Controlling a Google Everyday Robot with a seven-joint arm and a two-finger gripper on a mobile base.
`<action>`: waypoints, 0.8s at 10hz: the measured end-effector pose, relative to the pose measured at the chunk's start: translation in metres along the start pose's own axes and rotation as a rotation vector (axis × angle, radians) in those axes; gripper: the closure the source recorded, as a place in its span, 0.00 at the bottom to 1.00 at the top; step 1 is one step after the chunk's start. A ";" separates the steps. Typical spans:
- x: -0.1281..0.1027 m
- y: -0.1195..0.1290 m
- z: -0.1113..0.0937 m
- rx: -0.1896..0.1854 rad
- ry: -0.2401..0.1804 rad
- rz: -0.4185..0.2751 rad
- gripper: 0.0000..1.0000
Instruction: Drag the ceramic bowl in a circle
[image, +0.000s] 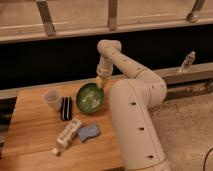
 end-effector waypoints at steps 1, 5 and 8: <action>0.006 0.007 0.006 -0.004 0.003 -0.010 1.00; 0.050 0.011 0.009 -0.027 -0.039 0.048 0.86; 0.045 -0.015 -0.014 -0.019 -0.075 0.073 0.58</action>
